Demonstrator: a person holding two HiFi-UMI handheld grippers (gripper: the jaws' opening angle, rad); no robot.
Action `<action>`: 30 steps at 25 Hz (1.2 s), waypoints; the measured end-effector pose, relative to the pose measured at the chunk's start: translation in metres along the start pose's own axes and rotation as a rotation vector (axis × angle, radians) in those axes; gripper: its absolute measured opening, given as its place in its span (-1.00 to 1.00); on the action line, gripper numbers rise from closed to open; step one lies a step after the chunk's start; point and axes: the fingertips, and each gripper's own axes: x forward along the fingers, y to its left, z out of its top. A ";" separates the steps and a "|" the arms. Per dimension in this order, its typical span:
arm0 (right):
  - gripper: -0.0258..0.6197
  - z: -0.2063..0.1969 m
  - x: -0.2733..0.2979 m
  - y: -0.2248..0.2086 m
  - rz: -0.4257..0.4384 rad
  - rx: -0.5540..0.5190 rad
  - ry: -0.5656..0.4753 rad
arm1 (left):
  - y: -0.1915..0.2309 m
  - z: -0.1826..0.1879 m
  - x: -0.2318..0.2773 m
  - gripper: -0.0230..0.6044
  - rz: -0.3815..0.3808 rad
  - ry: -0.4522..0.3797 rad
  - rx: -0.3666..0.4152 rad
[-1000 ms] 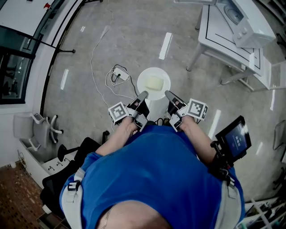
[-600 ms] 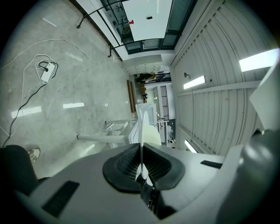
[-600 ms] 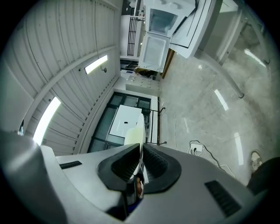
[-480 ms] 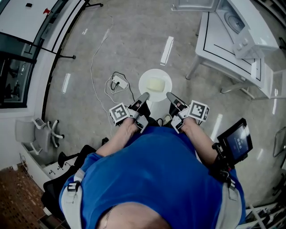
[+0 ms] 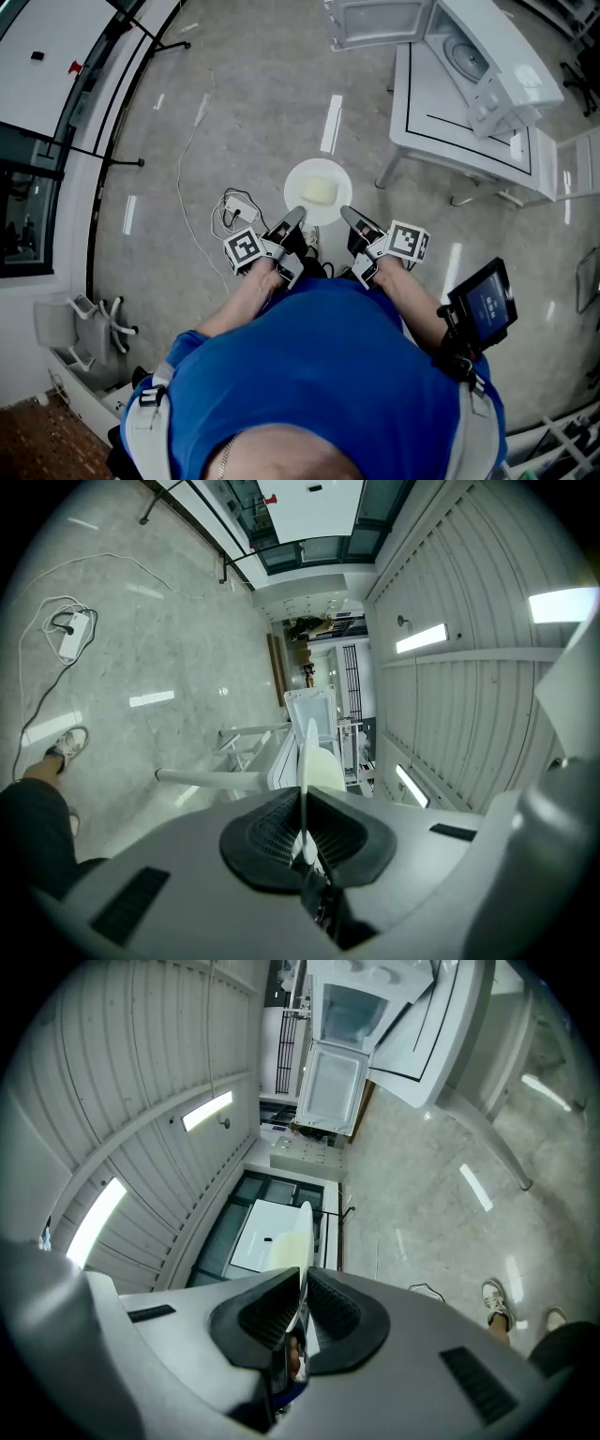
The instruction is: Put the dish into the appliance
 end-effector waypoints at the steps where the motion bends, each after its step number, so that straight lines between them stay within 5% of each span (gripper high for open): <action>1: -0.87 0.007 0.006 0.003 0.008 -0.010 -0.011 | -0.001 0.008 0.006 -0.88 -0.001 0.013 0.005; 13: -0.87 0.072 0.094 0.030 0.035 -0.057 -0.168 | -0.014 0.109 0.066 -0.88 -0.029 0.168 0.035; 17: -0.87 0.081 0.110 0.016 -0.069 -0.023 -0.222 | -0.015 0.135 0.079 -0.88 -0.042 0.213 0.029; 30: -0.87 0.131 0.115 -0.002 -0.143 0.011 -0.371 | -0.012 0.152 0.146 -0.88 -0.040 0.371 0.025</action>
